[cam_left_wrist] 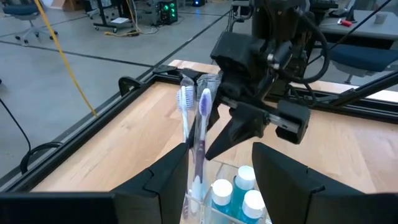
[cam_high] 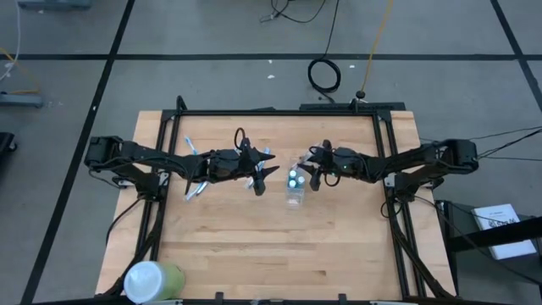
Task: Pick & Place toothbrushing station
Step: Put the violet toothbrush into the transparent organizer
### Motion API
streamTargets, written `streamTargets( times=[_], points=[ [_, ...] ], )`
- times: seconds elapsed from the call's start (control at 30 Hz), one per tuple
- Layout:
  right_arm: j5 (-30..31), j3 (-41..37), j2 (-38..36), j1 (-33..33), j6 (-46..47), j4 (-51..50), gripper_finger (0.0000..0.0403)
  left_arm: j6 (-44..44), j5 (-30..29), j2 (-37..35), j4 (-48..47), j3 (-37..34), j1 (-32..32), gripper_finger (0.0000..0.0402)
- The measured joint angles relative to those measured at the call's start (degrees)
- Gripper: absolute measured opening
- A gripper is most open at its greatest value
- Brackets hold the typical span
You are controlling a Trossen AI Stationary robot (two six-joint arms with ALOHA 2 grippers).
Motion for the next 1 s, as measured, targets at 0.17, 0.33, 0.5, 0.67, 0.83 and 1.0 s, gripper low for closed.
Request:
streamTargets(
  times=[0.17, 0.33, 0.5, 0.67, 0.83, 1.0],
  points=[
    [0.03, 0.02, -3.10, 0.00, 0.00, 0.14, 0.0163, -0.34, 0.00, 0.00, -0.45, 0.02, 0.00, 0.0182],
    [0.07, 0.02, -8.75, 0.04, -1.30, -2.12, 0.0178, -1.04, 0.02, 0.00, -1.53, 0.02, 0.00, 0.0182],
    [0.52, 0.02, -14.48, 0.10, -2.24, -4.47, 0.0173, -1.42, 0.01, 0.00, -2.45, 0.02, 0.00, 0.0182],
    [-0.08, 0.02, -16.74, 1.57, -0.60, -4.24, 0.0163, -1.42, 0.00, 0.00, -2.44, 0.02, 0.00, 0.0182],
    [-0.17, 0.02, -14.39, 2.49, 1.42, -4.74, 0.0160, -1.40, 0.00, 0.00, -2.36, 0.02, 0.03, 0.0182],
    [0.03, 0.02, -14.23, 2.45, -0.01, -3.17, 0.0159, -1.38, 0.00, 0.00, -2.34, 0.02, 0.04, 0.0182]
  ],
)
